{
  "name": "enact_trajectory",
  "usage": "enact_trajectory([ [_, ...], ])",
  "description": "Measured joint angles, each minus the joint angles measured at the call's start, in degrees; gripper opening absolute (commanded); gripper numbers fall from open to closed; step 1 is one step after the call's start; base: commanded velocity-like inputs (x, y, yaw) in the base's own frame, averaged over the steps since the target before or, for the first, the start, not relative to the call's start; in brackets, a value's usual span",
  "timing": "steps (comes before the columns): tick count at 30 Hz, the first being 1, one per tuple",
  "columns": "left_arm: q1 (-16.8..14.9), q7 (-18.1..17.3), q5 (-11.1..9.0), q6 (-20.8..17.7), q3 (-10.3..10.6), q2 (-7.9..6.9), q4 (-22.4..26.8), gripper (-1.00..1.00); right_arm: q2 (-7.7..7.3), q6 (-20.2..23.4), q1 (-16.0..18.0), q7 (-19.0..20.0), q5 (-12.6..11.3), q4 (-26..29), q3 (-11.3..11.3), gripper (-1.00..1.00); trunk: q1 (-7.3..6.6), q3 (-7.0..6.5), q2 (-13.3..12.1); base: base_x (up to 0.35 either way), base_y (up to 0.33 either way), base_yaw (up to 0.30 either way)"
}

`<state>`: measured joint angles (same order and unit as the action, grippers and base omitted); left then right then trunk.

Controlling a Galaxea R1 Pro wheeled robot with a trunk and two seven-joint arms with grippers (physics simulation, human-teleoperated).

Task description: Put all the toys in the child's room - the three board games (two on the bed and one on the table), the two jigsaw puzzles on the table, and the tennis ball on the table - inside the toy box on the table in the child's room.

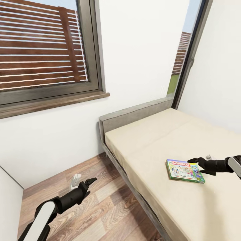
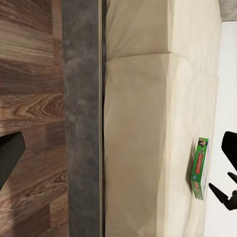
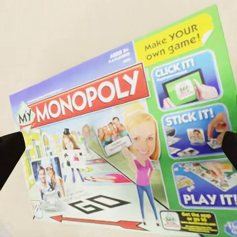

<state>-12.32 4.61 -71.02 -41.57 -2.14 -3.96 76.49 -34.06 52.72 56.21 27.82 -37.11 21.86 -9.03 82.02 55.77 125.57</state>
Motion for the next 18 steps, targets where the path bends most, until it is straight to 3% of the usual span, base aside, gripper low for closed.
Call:
enact_trajectory([
  [9,0.0,0.0,0.0,0.0,0.1,0.00,0.0,1.00,1.71,-0.4,0.1,-3.5,-0.1,-0.3,0.3,1.00,-0.07,-0.02,0.0,0.000,0.000,-0.001],
  [18,0.0,0.0,0.0,0.0,0.1,0.00,0.0,1.00,2.08,-0.5,0.1,-4.8,-0.3,-0.2,0.7,1.00,-0.18,-0.02,0.0,0.000,0.000,0.000],
])
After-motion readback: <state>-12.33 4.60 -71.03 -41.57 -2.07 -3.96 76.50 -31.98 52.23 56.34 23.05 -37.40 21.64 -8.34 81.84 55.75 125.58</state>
